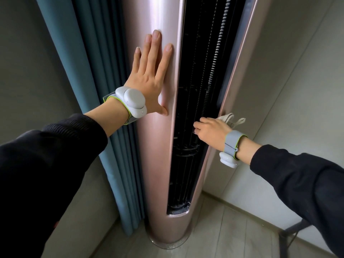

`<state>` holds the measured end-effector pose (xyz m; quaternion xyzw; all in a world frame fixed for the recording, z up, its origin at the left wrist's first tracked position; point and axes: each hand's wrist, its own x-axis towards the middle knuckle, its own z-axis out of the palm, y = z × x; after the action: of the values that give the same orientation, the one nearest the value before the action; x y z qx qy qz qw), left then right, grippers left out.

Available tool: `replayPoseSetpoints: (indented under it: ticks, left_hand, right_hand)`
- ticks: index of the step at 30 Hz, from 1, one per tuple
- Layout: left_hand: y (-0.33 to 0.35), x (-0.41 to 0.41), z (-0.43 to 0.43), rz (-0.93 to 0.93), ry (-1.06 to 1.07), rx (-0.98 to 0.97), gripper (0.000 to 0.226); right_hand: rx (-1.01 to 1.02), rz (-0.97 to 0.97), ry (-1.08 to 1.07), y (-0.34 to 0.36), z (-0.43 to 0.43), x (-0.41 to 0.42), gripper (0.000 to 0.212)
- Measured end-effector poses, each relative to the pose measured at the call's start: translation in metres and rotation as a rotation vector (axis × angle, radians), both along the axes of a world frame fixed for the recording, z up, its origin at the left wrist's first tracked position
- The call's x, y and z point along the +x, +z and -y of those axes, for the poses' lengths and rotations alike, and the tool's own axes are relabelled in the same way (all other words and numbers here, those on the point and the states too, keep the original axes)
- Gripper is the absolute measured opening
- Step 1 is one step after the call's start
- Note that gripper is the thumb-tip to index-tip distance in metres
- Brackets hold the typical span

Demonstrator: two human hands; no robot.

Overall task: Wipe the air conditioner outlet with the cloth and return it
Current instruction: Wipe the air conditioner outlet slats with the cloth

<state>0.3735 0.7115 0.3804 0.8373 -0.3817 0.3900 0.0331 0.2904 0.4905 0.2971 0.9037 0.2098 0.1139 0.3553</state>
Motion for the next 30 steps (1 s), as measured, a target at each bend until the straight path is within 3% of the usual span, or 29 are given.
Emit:
replayPoseSetpoints:
  ticks: [4,9,13,26,30]
  left_hand:
    - [0.001,0.001,0.001,0.002,0.002,-0.003,0.16]
    - [0.0,0.001,0.001,0.004,0.0,-0.004,0.16]
    - [0.0,0.0,0.0,0.004,0.003,-0.004,0.16]
    - [0.002,-0.003,0.002,-0.007,0.012,0.001,0.158]
    - [0.003,-0.006,0.001,-0.022,0.042,0.009,0.158]
  right_hand:
    - [0.006,0.013,0.004,0.014,-0.003,-0.004,0.012]
    - [0.034,0.007,0.053,0.006,-0.008,-0.005,0.01]
    - [0.071,-0.075,0.034,-0.004,0.0,0.0,0.027]
    - [0.069,-0.179,-0.005,-0.013,-0.004,-0.005,0.025]
    - [0.056,-0.087,-0.02,0.012,-0.001,-0.006,0.029]
